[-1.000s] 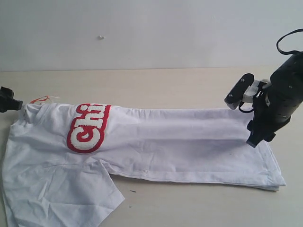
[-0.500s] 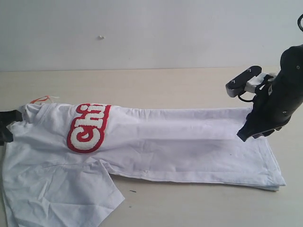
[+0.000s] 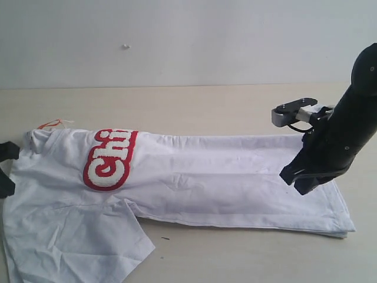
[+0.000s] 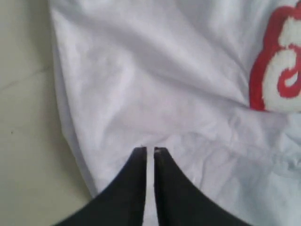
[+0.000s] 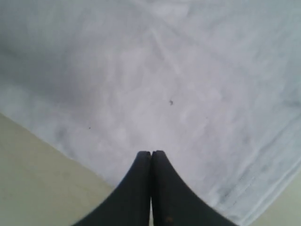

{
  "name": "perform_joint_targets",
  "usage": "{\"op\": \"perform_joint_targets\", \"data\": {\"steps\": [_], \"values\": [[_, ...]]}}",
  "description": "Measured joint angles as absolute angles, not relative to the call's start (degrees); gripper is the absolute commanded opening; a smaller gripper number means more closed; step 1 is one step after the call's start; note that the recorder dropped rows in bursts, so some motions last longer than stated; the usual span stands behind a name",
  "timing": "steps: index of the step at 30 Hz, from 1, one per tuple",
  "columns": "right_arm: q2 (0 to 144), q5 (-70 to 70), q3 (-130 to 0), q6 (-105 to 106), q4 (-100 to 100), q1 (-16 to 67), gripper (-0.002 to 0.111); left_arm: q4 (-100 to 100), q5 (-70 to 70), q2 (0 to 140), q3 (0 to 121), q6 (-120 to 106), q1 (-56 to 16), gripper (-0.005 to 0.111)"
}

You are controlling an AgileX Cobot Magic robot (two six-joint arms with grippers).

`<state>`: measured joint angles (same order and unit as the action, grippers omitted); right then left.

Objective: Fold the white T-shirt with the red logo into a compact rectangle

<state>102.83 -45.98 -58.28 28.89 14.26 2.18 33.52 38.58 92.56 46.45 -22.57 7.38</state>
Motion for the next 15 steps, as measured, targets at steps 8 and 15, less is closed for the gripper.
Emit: {"op": "perform_joint_targets", "data": {"steps": [8, 15], "values": [[102.0, -49.0, -57.4, 33.9, 21.1, 2.2, 0.000, 32.8, 41.7, 89.1, 37.7, -21.5, 7.4, 0.074], [100.2, -49.9, -55.6, 37.6, 25.0, 2.2, 0.000, 32.8, 41.5, 88.3, 32.7, -21.0, 7.4, 0.074]]}}
